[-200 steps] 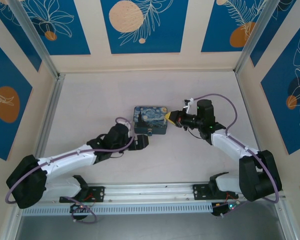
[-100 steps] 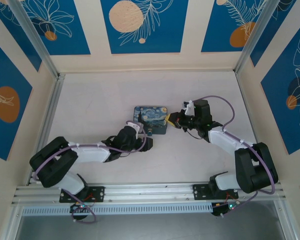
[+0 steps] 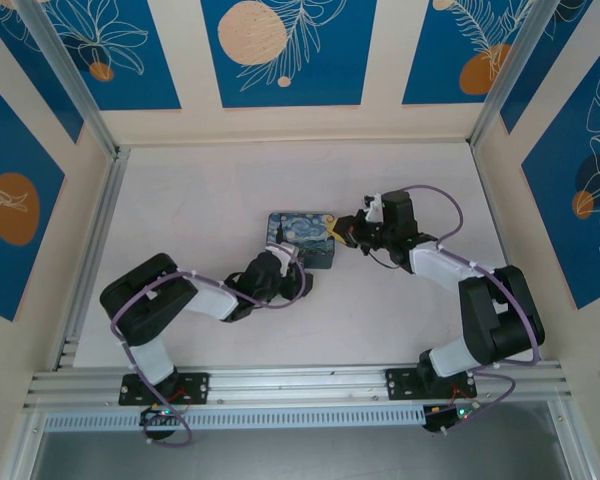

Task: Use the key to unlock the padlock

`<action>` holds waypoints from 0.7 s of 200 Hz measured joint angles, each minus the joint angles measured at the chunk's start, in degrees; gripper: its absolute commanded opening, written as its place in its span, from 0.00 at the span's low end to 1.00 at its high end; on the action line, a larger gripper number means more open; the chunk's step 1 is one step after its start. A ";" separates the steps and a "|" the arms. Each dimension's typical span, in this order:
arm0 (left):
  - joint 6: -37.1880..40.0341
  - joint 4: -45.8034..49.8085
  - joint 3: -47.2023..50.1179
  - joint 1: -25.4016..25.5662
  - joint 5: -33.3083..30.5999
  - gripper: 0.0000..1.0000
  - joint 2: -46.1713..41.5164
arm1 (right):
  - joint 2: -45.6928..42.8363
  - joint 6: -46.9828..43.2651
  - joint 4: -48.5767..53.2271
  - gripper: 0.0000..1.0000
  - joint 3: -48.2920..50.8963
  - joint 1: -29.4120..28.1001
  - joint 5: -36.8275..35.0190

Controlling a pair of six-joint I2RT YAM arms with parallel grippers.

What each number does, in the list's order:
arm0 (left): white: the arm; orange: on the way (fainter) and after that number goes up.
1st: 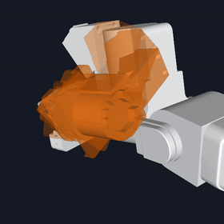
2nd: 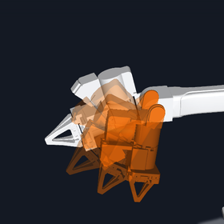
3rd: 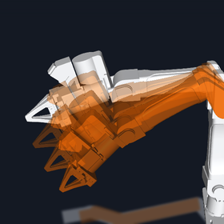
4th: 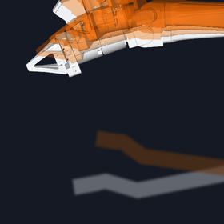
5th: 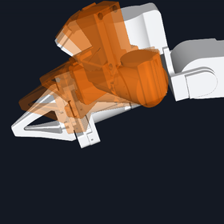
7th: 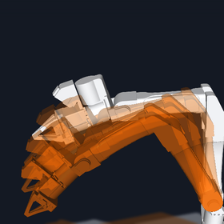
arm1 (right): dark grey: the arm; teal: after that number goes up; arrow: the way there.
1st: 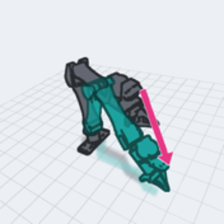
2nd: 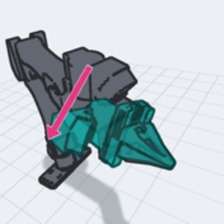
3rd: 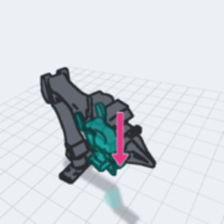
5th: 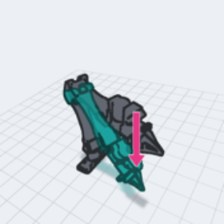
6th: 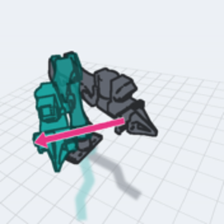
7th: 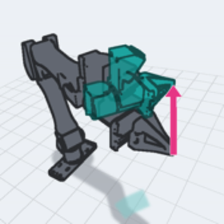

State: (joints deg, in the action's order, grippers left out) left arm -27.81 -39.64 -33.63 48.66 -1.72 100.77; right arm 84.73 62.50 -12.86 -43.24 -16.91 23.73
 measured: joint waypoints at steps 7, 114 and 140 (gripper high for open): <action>0.42 -0.37 -0.52 0.00 -0.04 0.67 0.76 | 0.79 0.00 -0.17 0.00 -0.63 0.00 0.00; -6.58 -8.26 -4.68 0.00 3.98 0.67 6.56 | 7.15 0.04 -3.45 0.00 -1.97 0.00 0.02; -11.58 -12.92 -4.68 -0.17 5.31 0.67 8.59 | 7.85 0.04 -4.02 0.00 -1.90 0.00 0.00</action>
State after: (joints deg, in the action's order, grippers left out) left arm -39.40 -52.56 -38.30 48.49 3.60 109.36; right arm 92.58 62.54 -16.88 -45.15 -16.91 23.73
